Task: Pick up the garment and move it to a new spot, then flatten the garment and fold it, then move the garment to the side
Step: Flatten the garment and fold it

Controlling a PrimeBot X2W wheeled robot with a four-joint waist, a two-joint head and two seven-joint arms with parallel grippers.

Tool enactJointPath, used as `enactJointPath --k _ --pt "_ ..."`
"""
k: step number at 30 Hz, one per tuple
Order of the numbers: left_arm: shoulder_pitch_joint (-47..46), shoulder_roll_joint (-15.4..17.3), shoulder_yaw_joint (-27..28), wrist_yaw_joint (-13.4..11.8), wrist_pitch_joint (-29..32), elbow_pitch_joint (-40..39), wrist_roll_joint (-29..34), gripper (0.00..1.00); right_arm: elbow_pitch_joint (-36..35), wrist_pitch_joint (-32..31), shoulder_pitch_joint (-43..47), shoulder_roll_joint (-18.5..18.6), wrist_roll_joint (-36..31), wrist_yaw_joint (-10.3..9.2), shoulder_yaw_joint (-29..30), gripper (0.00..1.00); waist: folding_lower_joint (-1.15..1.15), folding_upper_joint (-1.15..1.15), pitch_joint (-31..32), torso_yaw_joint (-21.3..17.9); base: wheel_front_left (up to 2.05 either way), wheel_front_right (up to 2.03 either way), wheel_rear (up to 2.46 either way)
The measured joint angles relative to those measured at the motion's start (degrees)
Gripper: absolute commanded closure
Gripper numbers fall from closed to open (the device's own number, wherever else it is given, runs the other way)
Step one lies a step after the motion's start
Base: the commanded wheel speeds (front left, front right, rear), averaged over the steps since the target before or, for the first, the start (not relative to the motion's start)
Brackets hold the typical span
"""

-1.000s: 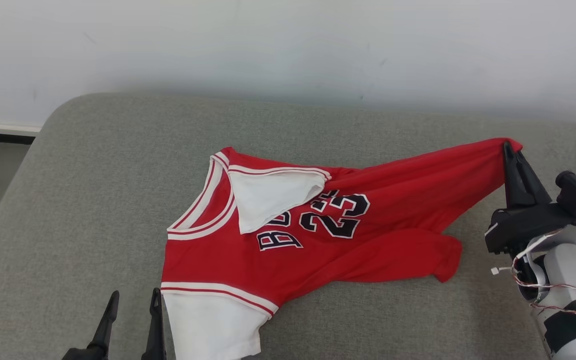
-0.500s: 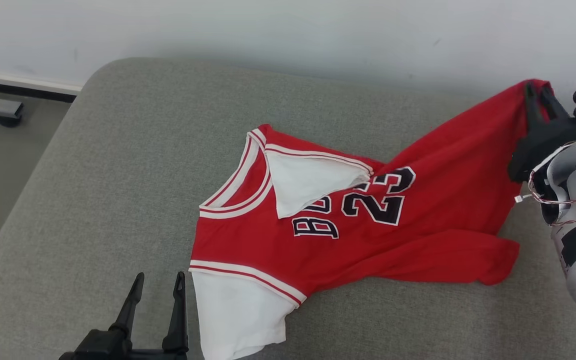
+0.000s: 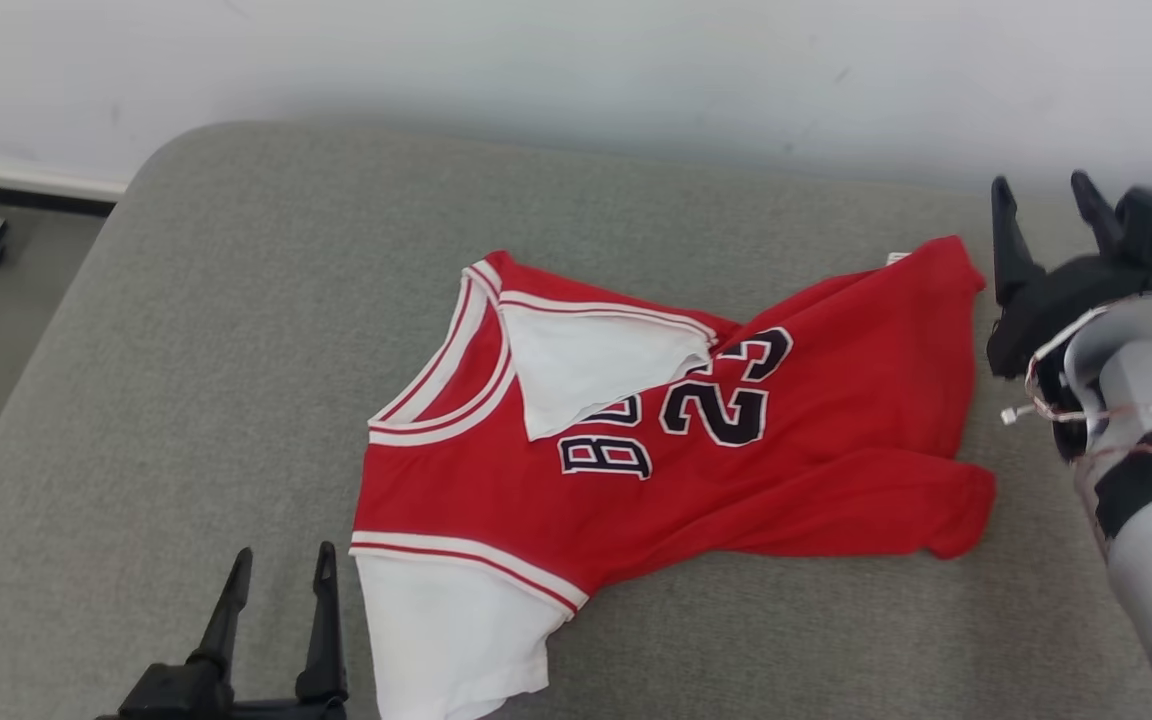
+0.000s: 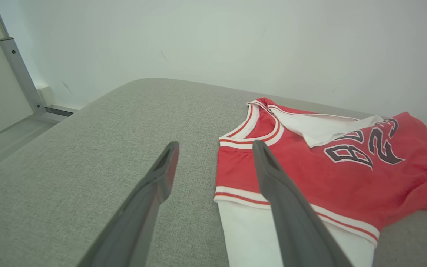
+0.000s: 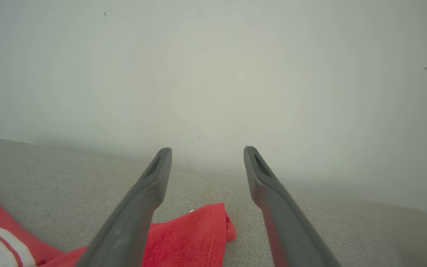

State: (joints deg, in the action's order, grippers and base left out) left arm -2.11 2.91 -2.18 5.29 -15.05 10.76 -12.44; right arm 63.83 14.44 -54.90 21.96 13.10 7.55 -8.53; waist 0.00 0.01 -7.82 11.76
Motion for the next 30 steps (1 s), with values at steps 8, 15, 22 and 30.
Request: enactJointPath --k 8,15,22,30 --pt "2.1 0.0 3.3 0.3 0.0 -0.9 1.9 0.0 -8.8 0.5 10.8 0.5 4.6 0.0 1.0 0.0 -0.01 0.0 2.6 -3.5 0.0 0.0 0.0" --pt "3.0 0.0 5.6 0.6 0.0 -1.6 2.5 0.0 -22.5 0.6 25.0 -0.6 6.7 0.0 4.0 0.0 -0.01 0.0 4.0 -5.7 0.0 0.0 0.0" --pt "3.2 0.0 5.5 0.7 0.0 -2.0 2.6 0.0 -33.9 0.6 40.2 -4.9 7.0 0.0 9.8 0.0 -0.01 0.0 4.4 -5.5 0.0 0.0 0.0" --pt "3.5 0.0 5.3 0.5 0.0 -2.4 2.6 0.0 -37.7 -0.2 44.2 -6.7 5.3 0.0 10.3 0.0 -0.01 0.0 3.9 -5.7 0.0 0.0 0.0"
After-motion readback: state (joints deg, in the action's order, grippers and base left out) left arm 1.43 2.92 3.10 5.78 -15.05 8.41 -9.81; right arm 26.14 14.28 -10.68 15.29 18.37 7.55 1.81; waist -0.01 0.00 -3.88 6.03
